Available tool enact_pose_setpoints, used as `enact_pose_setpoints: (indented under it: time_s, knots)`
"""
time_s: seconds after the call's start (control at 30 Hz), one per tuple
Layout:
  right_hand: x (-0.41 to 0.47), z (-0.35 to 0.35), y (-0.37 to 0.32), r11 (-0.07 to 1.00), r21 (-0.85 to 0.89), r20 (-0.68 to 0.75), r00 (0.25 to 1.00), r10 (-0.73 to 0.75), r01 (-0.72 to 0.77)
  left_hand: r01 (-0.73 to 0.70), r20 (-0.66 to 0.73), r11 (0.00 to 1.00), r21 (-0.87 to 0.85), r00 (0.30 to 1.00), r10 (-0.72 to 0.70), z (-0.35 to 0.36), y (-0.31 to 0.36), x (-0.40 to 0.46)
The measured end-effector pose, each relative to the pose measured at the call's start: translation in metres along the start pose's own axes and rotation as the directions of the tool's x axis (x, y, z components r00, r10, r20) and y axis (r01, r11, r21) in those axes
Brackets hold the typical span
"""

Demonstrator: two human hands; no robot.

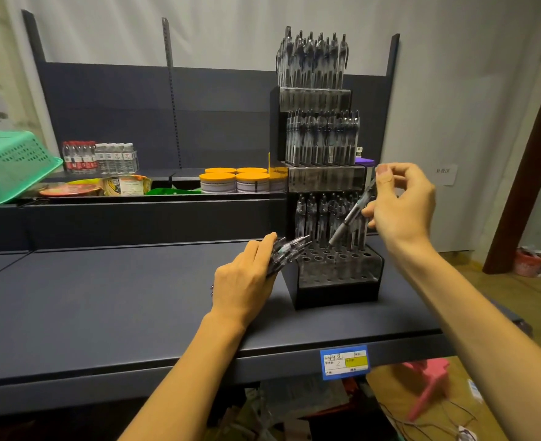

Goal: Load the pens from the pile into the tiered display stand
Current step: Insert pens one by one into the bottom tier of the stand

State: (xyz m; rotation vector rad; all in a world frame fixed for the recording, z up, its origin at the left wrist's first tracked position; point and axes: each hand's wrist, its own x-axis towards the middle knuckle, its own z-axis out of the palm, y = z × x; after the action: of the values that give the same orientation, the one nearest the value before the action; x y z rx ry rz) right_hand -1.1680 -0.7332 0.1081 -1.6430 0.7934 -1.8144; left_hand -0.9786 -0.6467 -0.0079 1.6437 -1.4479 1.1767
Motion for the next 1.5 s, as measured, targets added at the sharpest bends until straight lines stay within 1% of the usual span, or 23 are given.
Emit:
enact_pose_setpoints:
  time_s: [0.23,0.37,0.43,0.53,0.67,0.73,0.8,0.83,0.9,0.93,1.0,1.07,1.2,1.33,1.4,1.5]
  knots:
    - [-0.004,0.01,0.004,0.986,-0.105,0.089,0.989,-0.122,0.131,0.009,0.018,1.0,-0.013,1.0,-0.009,-0.002,0.0,0.0]
    - [0.004,0.011,0.004,0.956,-0.182,0.074,0.972,-0.222,0.232,0.016,0.026,0.999,-0.04,1.0,-0.015,-0.003,0.001,0.0]
    - [0.007,0.011,0.006,0.949,-0.198,0.089,0.968,-0.233,0.247,0.017,0.018,0.999,-0.039,1.0,-0.017,-0.002,0.0,0.0]
    - [0.004,0.012,0.008,0.944,-0.226,0.157,0.966,-0.206,0.238,0.009,0.009,0.999,-0.043,1.0,-0.009,0.0,0.0,0.0]
    - [0.002,0.014,0.002,0.948,-0.244,0.208,0.966,-0.155,0.205,0.012,0.012,1.0,-0.016,1.0,-0.012,0.001,-0.001,0.0]
    - [0.006,0.016,-0.002,0.94,-0.301,0.31,0.949,-0.062,0.159,0.015,0.019,1.0,-0.009,1.0,-0.015,0.0,-0.001,0.001]
    - [0.005,0.018,-0.007,0.926,-0.361,0.442,0.894,0.068,0.108,0.014,0.022,1.0,-0.01,1.0,-0.014,0.0,0.0,0.001]
    - [0.005,0.019,-0.008,0.905,-0.403,0.472,0.878,0.08,0.135,0.01,0.021,1.0,-0.011,1.0,-0.01,0.0,0.0,0.001]
    - [0.005,0.019,-0.008,0.828,-0.512,0.449,0.893,0.033,0.227,0.008,0.022,1.0,-0.015,1.0,-0.008,-0.001,-0.001,0.001]
    - [0.005,0.019,-0.008,0.786,-0.568,0.417,0.909,0.021,0.243,0.012,0.025,1.0,-0.021,1.0,-0.012,-0.001,-0.001,0.001]
    - [0.004,0.02,-0.004,0.736,-0.641,0.385,0.92,0.065,0.217,0.016,0.027,0.999,-0.028,1.0,-0.015,-0.001,-0.001,0.0]
    - [0.001,0.021,0.003,0.741,-0.645,0.383,0.919,0.098,0.189,0.008,0.025,0.999,-0.036,1.0,-0.007,-0.001,-0.001,0.0]
    - [-0.007,0.021,0.009,0.789,-0.579,0.4,0.915,0.056,0.205,0.001,0.011,0.999,-0.045,1.0,0.0,-0.001,-0.001,0.0]
    - [-0.016,0.016,0.008,0.872,-0.453,0.399,0.917,0.012,0.186,0.004,0.001,0.999,-0.043,1.0,-0.004,0.001,-0.002,0.0]
    - [-0.021,0.012,0.005,0.882,-0.429,0.475,0.879,0.035,0.197,0.001,0.0,0.999,-0.041,1.0,-0.001,0.001,-0.002,-0.001]
    - [-0.028,0.01,0.001,0.879,-0.447,0.623,0.763,0.171,0.168,-0.008,-0.003,0.999,-0.047,1.0,0.007,0.001,-0.002,-0.001]
